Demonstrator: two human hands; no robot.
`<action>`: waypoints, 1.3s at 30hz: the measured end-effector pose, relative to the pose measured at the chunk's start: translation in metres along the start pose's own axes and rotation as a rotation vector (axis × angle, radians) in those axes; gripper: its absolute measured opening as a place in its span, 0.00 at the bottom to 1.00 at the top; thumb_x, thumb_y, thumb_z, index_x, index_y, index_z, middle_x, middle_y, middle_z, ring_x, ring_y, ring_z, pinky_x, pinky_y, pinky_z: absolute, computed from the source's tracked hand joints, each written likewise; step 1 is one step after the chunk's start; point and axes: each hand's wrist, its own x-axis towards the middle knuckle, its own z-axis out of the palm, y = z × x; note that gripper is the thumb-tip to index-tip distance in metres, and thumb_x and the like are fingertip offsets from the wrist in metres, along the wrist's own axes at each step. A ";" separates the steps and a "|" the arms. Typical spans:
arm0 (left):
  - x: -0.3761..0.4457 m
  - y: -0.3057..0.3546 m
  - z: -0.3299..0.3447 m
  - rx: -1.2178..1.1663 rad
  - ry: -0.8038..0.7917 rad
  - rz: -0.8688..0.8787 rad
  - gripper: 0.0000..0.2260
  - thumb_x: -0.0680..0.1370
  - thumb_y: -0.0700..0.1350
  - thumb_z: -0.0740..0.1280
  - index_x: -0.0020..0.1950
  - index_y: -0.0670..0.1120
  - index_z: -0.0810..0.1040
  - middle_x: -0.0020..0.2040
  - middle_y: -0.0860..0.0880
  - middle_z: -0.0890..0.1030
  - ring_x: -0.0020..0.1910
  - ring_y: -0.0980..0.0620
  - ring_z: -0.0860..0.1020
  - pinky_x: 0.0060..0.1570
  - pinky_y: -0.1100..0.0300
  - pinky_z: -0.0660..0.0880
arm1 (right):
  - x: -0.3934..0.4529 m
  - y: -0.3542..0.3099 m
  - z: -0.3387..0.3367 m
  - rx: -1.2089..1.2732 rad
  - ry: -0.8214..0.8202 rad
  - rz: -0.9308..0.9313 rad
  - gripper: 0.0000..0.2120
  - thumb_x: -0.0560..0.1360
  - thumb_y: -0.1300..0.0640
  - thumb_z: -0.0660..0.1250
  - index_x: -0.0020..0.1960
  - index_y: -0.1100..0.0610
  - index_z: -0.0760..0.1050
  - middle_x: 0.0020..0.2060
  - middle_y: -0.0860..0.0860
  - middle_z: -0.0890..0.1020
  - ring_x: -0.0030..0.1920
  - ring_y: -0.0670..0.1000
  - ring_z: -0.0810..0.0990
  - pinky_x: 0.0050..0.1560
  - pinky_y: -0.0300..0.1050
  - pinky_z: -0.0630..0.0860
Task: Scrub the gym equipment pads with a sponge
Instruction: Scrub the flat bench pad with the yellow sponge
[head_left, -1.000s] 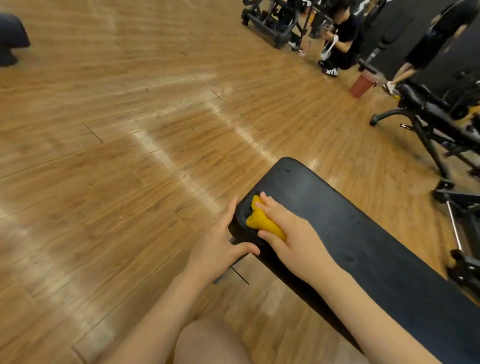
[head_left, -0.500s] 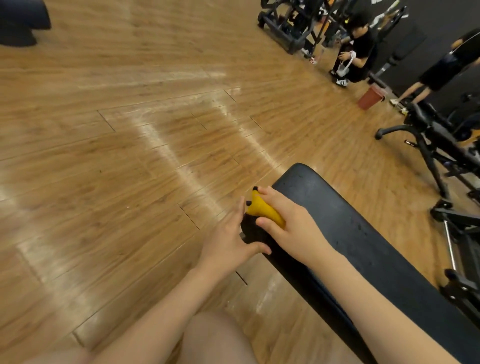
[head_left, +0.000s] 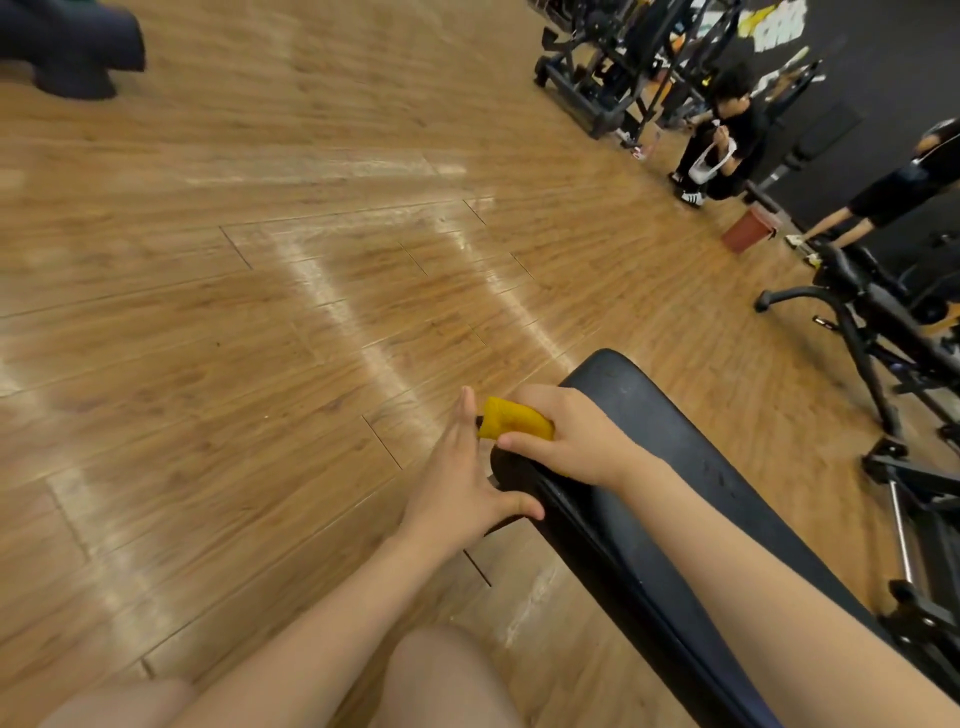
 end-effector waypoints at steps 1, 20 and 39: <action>-0.001 0.000 0.000 0.000 0.006 -0.001 0.62 0.62 0.57 0.79 0.76 0.49 0.33 0.78 0.53 0.41 0.76 0.56 0.44 0.68 0.65 0.50 | -0.002 0.001 0.001 0.025 0.032 -0.009 0.22 0.71 0.38 0.60 0.41 0.58 0.75 0.34 0.51 0.77 0.36 0.49 0.74 0.39 0.46 0.71; -0.005 -0.010 -0.005 -0.100 -0.195 0.061 0.56 0.66 0.54 0.77 0.78 0.51 0.39 0.75 0.59 0.54 0.74 0.60 0.55 0.67 0.69 0.55 | -0.007 0.012 -0.006 0.039 0.006 -0.037 0.23 0.72 0.42 0.59 0.49 0.61 0.77 0.42 0.54 0.79 0.43 0.52 0.77 0.46 0.57 0.74; -0.001 -0.018 -0.009 0.083 -0.330 0.168 0.58 0.64 0.52 0.79 0.65 0.65 0.28 0.71 0.63 0.45 0.71 0.62 0.53 0.70 0.64 0.57 | -0.053 -0.007 0.018 -0.399 -0.014 -0.372 0.14 0.74 0.58 0.62 0.57 0.59 0.78 0.65 0.53 0.75 0.70 0.55 0.66 0.66 0.52 0.70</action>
